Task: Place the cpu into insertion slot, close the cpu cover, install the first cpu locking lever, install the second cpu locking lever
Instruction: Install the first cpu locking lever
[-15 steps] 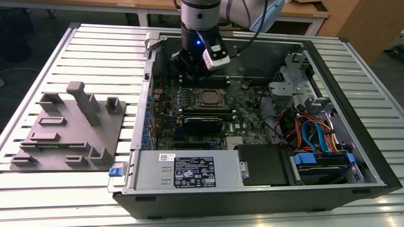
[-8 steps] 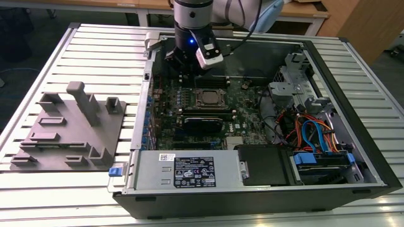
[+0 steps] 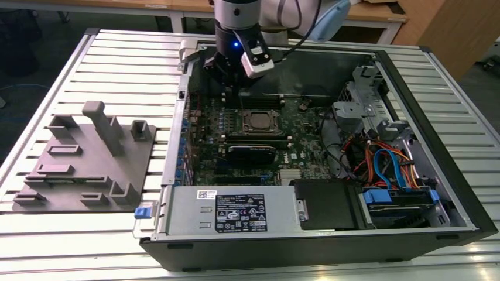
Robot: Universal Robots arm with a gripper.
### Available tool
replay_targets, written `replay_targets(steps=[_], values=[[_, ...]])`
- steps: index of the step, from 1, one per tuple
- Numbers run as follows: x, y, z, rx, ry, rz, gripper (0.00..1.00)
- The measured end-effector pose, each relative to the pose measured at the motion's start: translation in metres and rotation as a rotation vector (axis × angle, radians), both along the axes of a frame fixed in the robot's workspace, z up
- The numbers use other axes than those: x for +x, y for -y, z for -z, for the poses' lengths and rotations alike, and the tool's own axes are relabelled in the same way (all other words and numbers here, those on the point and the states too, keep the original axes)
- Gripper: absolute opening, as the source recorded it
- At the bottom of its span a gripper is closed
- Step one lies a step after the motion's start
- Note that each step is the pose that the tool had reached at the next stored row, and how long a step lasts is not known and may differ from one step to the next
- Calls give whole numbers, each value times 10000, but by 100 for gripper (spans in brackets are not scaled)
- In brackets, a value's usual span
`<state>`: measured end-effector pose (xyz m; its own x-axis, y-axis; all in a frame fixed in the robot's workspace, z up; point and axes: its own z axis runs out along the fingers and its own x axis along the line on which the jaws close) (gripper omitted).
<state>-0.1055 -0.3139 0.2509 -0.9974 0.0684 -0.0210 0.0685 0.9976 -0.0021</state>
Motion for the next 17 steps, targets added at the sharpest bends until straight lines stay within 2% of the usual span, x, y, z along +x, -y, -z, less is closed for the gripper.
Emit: replay_targets(steps=[2,8,17], values=[[-15,-28,0,-1,-1,-19,10],[-42,-71,1,-1,13,-84,10],[-15,-91,1,-1,23,-176,10]])
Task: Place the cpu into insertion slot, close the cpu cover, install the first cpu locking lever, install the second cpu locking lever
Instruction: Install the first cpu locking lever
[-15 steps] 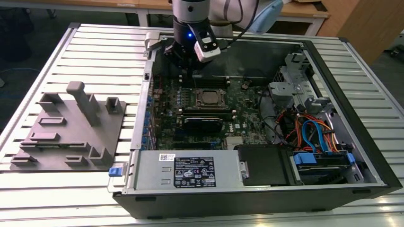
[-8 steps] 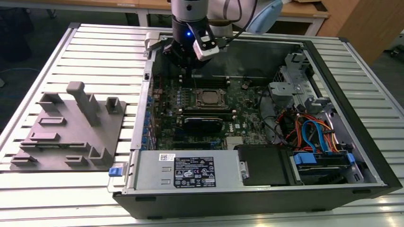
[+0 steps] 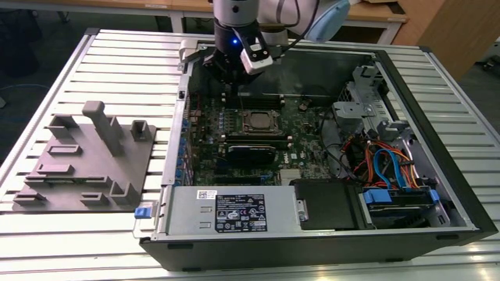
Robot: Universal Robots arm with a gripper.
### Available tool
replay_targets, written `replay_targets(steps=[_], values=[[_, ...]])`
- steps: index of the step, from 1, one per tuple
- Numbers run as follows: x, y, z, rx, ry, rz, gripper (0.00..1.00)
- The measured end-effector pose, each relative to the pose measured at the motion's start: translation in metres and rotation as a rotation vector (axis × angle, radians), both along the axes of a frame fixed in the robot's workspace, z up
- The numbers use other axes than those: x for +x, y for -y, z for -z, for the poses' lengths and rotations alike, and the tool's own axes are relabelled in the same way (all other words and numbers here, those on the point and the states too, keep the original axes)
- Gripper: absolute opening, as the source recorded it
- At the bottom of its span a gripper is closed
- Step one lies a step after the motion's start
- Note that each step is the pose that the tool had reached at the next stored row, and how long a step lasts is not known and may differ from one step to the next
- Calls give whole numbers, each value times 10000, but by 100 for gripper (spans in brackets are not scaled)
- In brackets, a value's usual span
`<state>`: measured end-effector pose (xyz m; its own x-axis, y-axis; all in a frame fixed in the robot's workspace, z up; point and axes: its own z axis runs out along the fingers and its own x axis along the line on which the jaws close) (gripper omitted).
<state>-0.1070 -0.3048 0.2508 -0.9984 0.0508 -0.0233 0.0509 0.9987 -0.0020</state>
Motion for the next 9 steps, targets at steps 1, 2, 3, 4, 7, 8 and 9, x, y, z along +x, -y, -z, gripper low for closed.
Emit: replay_targets(steps=[1,2,3,4,7,8,9], values=[[7,-2,0,1,1,-9,10],[17,-4,0,1,0,-15,10],[26,-5,0,0,0,-19,10],[35,-5,0,0,-1,-23,10],[68,-6,0,0,0,-29,10],[80,-6,0,1,1,-31,10],[92,-6,0,0,0,-32,10]])
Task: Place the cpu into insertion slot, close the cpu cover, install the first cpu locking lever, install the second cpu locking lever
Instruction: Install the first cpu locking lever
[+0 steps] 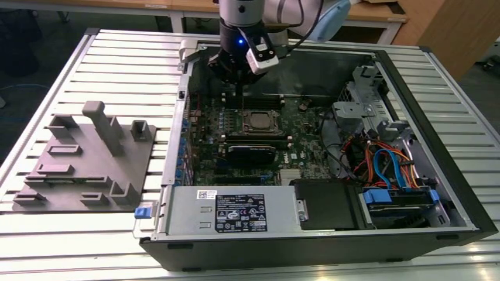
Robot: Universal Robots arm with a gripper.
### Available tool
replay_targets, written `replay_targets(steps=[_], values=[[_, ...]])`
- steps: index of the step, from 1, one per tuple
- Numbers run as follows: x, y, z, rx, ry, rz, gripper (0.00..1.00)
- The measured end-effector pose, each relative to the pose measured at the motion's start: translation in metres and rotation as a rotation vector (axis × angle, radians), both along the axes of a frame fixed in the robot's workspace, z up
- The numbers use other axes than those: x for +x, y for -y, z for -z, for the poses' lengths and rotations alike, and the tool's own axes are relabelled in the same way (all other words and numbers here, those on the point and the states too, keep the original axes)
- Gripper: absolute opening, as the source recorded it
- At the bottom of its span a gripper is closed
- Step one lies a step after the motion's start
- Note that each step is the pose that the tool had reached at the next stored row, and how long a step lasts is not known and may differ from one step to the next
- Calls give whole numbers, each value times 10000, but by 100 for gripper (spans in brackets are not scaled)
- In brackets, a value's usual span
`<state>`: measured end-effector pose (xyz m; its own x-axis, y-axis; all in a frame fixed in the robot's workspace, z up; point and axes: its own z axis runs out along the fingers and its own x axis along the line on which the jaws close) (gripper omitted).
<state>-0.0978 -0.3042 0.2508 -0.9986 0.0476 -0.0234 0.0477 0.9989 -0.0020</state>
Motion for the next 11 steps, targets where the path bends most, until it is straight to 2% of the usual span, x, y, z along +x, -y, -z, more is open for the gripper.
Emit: replay_targets(steps=[11], values=[[235,0,6,0,-1,-2,10]])
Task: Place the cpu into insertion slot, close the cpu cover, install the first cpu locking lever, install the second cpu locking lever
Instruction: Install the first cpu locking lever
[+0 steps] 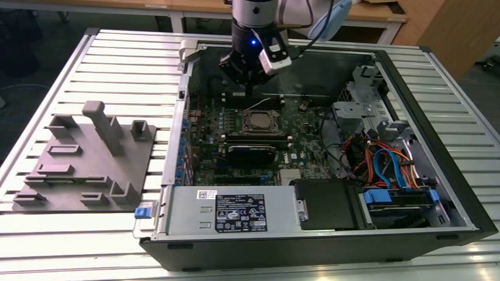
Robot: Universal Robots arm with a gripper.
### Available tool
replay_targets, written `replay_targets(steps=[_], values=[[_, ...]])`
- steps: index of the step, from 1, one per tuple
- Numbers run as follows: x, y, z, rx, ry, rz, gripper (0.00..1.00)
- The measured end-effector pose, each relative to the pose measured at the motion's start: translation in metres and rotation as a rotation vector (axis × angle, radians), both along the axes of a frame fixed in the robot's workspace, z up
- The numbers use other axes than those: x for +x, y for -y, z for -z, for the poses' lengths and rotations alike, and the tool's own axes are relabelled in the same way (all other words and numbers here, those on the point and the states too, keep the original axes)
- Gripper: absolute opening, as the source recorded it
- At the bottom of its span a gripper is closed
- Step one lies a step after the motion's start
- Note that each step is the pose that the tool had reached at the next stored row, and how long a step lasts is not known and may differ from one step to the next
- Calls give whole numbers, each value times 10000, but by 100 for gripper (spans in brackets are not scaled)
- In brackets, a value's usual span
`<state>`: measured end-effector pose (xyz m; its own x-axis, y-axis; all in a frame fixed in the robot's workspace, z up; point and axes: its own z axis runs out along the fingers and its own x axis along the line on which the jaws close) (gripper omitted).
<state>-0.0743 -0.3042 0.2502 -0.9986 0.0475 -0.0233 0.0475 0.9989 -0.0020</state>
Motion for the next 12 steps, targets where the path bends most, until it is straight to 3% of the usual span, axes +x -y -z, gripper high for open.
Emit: replay_targets(steps=[10,12], values=[[8,0,3,-1,-1,1,10],[10,9,9,32,2,1,10]])
